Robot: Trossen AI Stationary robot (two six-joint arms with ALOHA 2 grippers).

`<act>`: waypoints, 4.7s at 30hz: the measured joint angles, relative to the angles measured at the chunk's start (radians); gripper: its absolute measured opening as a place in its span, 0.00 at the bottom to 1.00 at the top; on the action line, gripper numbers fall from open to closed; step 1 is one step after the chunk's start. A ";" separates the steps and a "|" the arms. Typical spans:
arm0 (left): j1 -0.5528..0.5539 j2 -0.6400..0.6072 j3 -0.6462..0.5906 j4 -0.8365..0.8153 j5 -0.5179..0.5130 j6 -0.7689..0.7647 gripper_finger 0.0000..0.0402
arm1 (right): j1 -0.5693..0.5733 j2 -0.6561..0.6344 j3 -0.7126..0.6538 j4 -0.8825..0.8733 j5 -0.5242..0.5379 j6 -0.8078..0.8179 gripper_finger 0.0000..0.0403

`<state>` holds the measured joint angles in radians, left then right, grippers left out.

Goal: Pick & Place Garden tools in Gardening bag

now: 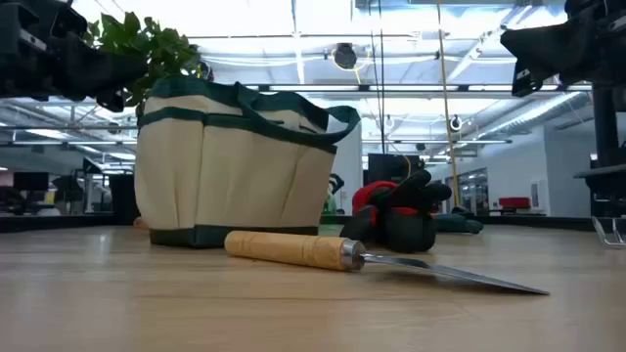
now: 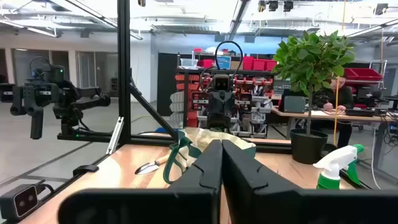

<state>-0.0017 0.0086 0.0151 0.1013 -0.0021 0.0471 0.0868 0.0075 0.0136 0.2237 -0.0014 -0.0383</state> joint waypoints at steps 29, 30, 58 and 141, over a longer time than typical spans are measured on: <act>0.000 0.000 0.000 0.000 0.000 0.000 0.08 | 0.000 0.000 0.000 0.000 0.000 0.000 0.00; 0.000 0.000 0.000 0.000 0.000 0.000 0.08 | 0.000 0.000 0.000 0.000 0.000 0.000 0.00; 0.000 0.000 0.000 0.000 0.000 0.000 0.08 | 0.000 0.000 0.000 0.000 0.000 0.000 0.00; 0.000 0.000 0.000 0.041 -0.085 -0.004 0.08 | 0.000 0.332 0.280 0.065 0.336 0.170 0.00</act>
<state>-0.0013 0.0085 0.0147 0.1418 -0.0870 0.0429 0.0864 0.3399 0.2933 0.2885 0.3348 0.1321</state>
